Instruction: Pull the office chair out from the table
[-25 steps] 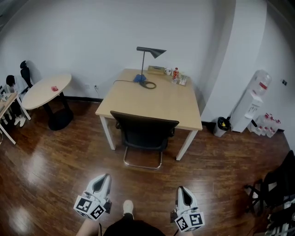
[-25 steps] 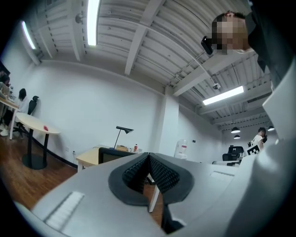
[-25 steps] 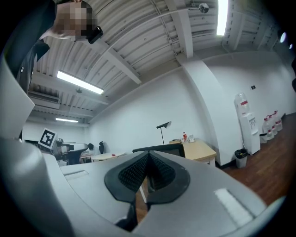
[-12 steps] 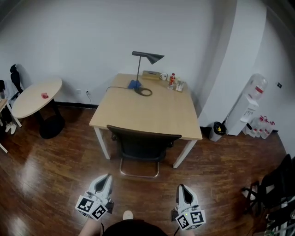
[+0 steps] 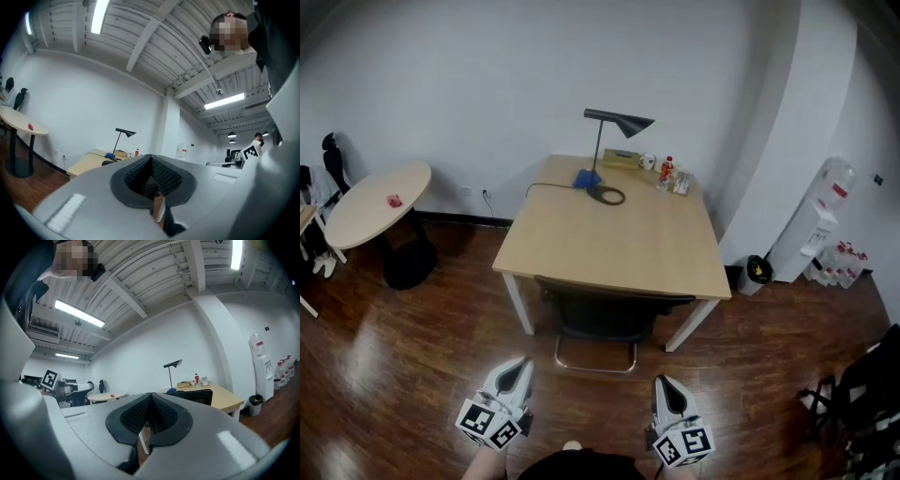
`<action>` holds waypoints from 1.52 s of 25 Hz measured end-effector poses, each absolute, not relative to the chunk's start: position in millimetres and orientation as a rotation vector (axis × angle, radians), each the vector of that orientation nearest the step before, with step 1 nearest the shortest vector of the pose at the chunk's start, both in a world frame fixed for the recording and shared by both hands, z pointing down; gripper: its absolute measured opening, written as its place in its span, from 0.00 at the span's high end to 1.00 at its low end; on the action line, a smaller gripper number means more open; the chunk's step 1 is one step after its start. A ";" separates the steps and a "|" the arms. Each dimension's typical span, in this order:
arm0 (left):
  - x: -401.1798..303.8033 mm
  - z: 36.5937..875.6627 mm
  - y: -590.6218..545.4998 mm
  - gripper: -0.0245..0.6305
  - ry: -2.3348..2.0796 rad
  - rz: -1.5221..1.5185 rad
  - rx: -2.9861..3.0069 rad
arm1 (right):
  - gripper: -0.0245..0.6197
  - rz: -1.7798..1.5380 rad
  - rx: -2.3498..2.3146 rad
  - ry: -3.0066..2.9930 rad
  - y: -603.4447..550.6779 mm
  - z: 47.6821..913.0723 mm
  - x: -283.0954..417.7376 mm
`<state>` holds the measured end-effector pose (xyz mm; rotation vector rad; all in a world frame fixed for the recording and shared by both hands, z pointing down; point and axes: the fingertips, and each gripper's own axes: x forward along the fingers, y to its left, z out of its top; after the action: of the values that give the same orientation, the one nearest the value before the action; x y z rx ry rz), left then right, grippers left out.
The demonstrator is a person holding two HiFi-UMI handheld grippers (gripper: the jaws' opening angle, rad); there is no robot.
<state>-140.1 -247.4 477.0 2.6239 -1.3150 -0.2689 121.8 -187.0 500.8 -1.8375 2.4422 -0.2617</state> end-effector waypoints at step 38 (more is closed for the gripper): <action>16.9 476.8 -426.0 0.94 -1.007 0.139 3.009 | 0.70 -0.206 -1.510 2.856 -403.0 506.7 193.4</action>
<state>16.9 -426.0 476.8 3.0086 -1.0074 0.1390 193.4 -403.0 506.7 -1.5102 2.8560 -0.2058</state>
